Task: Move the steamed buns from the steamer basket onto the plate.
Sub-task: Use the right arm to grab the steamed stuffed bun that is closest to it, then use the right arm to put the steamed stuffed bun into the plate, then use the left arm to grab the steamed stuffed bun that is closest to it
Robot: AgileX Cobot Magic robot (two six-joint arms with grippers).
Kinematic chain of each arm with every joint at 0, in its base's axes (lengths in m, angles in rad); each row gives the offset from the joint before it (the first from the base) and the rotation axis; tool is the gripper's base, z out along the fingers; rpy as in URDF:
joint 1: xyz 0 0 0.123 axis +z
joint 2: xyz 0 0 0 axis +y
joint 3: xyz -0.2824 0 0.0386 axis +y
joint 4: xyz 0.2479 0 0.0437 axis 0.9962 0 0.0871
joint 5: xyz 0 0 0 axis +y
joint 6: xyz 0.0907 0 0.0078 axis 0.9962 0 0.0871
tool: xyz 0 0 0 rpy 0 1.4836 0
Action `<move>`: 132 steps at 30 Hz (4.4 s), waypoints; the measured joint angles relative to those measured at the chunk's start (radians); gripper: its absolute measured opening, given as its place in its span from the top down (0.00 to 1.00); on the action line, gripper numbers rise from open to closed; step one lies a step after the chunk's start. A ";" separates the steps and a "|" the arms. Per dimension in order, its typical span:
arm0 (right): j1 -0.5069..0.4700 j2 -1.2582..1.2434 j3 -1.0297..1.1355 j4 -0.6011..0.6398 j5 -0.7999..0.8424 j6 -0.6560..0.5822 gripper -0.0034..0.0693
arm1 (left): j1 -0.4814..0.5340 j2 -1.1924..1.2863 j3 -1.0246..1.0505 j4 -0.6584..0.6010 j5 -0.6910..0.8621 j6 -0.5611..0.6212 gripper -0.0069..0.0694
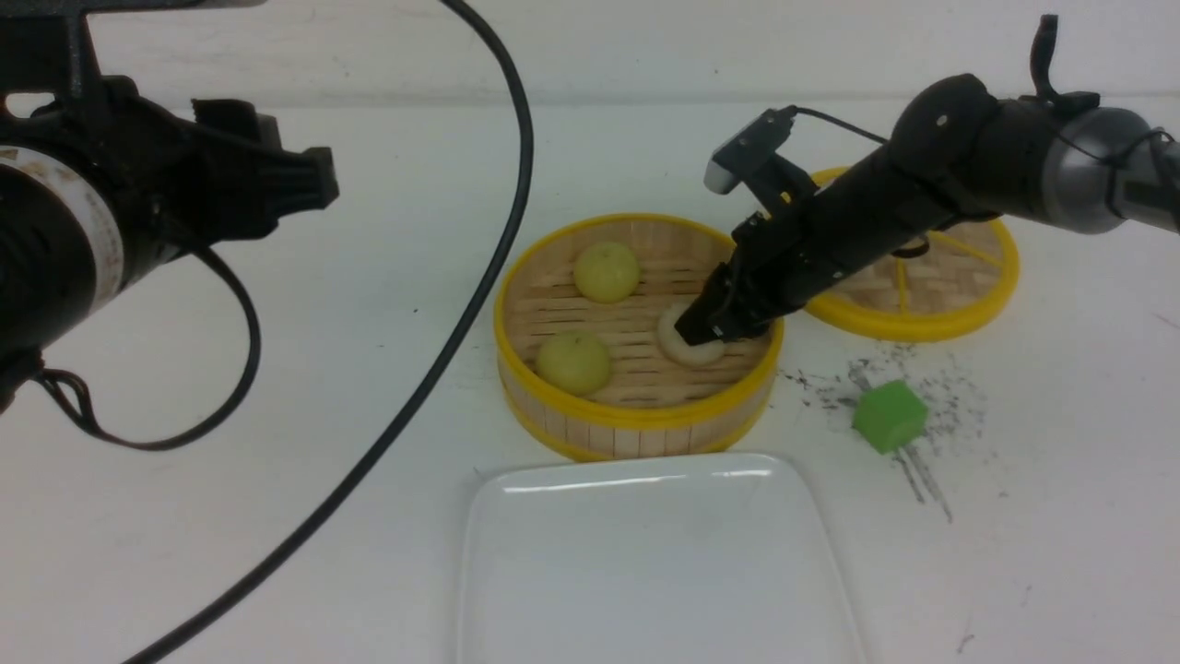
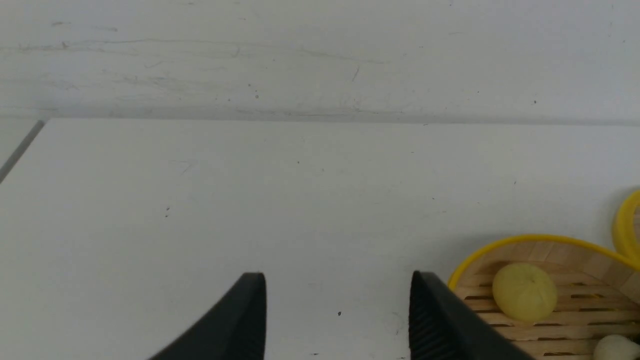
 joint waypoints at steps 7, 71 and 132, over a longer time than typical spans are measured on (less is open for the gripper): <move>0.000 -0.020 0.000 0.000 -0.006 -0.037 0.92 | 0.000 0.000 0.000 0.003 -0.001 0.000 0.38; 0.160 -0.302 0.500 -0.169 -0.074 0.100 0.87 | 0.000 0.053 0.000 0.033 -0.056 -0.001 0.38; 0.160 -0.797 0.350 -0.224 -0.019 0.269 0.32 | 0.000 0.497 -0.365 -0.821 0.155 0.749 0.41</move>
